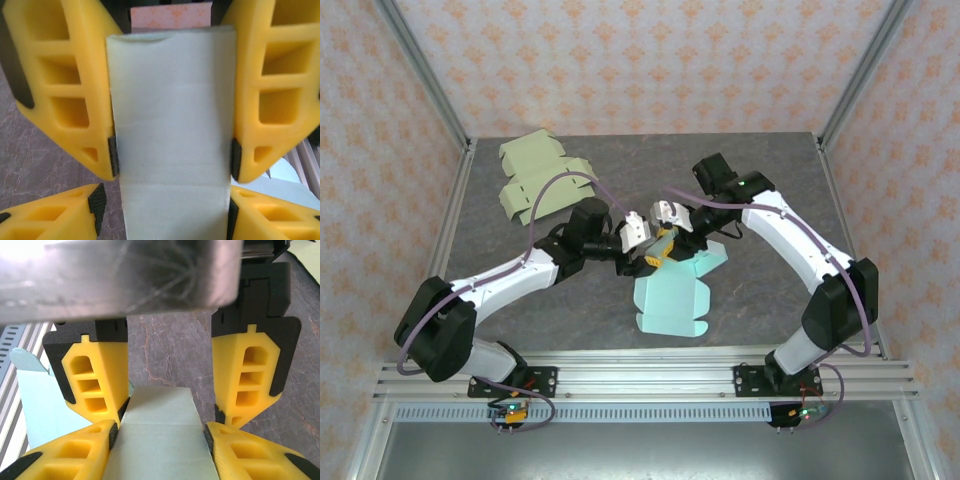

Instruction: Fold the paper box

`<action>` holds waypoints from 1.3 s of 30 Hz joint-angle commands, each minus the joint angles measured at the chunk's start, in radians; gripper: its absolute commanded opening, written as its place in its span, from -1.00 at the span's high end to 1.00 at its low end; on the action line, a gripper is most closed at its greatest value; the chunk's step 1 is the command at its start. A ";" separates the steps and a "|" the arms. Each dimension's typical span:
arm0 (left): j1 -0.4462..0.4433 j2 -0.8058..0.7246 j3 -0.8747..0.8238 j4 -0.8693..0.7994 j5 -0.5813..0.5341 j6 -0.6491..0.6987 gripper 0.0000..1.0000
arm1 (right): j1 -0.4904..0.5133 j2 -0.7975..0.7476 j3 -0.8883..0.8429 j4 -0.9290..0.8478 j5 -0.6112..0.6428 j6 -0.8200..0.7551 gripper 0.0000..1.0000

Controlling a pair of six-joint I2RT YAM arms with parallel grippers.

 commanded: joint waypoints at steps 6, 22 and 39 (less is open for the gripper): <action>-0.012 0.005 0.005 0.033 0.017 0.017 0.10 | 0.015 -0.016 0.003 0.008 -0.088 -0.009 0.19; 0.020 0.144 0.028 0.181 -0.103 -0.299 0.21 | -0.093 -0.247 -0.241 0.347 -0.021 0.349 -0.69; 0.008 0.209 -0.123 0.584 -0.822 -1.209 0.31 | -0.171 -0.250 -0.029 0.171 1.020 1.985 -0.99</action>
